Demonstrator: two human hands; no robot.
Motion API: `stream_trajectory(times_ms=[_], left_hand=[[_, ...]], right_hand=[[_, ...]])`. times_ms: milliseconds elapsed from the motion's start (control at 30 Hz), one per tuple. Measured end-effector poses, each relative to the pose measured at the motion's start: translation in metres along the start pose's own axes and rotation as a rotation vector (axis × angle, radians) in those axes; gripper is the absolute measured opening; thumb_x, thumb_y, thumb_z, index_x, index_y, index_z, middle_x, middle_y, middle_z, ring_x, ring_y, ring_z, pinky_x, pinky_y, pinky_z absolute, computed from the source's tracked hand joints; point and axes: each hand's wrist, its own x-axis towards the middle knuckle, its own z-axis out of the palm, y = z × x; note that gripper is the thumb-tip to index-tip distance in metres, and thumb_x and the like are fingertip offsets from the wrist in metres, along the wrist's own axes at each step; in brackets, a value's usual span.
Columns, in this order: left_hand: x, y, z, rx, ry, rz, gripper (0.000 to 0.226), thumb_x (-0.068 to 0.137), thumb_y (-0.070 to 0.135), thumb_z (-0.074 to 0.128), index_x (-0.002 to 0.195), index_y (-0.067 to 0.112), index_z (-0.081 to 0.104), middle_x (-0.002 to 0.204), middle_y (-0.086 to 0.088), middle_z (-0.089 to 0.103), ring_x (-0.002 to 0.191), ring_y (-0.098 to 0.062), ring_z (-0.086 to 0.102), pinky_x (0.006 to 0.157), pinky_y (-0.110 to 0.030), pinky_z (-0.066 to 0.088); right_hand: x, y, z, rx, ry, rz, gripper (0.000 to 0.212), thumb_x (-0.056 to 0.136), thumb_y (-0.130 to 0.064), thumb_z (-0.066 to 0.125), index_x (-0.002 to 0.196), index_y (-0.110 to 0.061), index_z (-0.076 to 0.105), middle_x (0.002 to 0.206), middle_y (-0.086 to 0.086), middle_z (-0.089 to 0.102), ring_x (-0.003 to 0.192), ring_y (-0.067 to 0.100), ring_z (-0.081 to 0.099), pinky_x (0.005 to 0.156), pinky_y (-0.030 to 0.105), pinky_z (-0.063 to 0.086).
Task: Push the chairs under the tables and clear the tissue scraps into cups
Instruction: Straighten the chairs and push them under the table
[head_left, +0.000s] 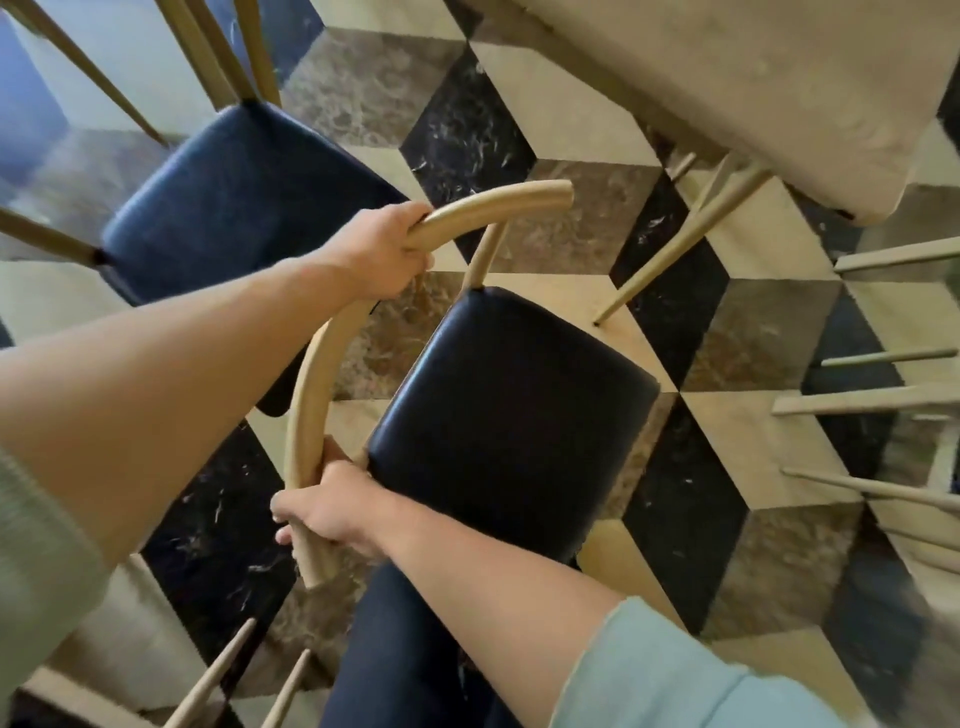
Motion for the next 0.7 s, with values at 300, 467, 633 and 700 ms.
stream_trajectory(times_ms=[300,467,633,700], left_hand=[[-0.009,-0.03,-0.016,-0.124,0.12,-0.113,0.035,0.098,0.023,0.061,0.132,0.028,0.054,0.095,0.008,0.06,0.085,-0.011,0.06,0.082,-0.038,0.049],[-0.006,-0.018,-0.006,-0.206,0.23,-0.203,0.028,0.098,0.023,0.06,0.125,0.025,0.055,0.092,0.006,0.059,0.078,-0.008,0.058,0.06,-0.021,0.039],[-0.007,0.003,0.018,-0.286,0.352,-0.281,0.023,0.097,0.022,0.06,0.119,0.022,0.057,0.093,0.002,0.061,0.079,-0.011,0.059,0.059,-0.022,0.039],[-0.004,0.012,0.027,-0.308,0.398,-0.307,0.023,0.097,0.022,0.061,0.12,0.022,0.058,0.093,0.0,0.063,0.079,-0.016,0.062,0.059,-0.024,0.043]], right_hand=[[-0.01,0.006,-0.031,-0.321,0.024,0.01,0.05,0.088,-0.018,0.066,0.13,-0.025,0.039,0.091,0.002,0.065,0.071,0.016,0.068,0.08,0.036,0.06],[-0.027,0.017,-0.078,-0.371,0.024,-0.048,0.046,0.086,-0.006,0.063,0.127,-0.019,0.048,0.089,0.003,0.055,0.06,0.016,0.056,0.052,0.025,0.05],[-0.043,0.032,-0.128,-0.42,0.053,-0.01,0.043,0.074,-0.015,0.064,0.115,-0.029,0.057,0.101,0.01,0.059,0.075,0.025,0.06,0.061,0.037,0.053],[-0.048,0.033,-0.15,-0.444,0.06,0.003,0.047,0.072,-0.016,0.065,0.116,-0.032,0.059,0.108,0.009,0.059,0.084,0.025,0.064,0.067,0.036,0.057]])
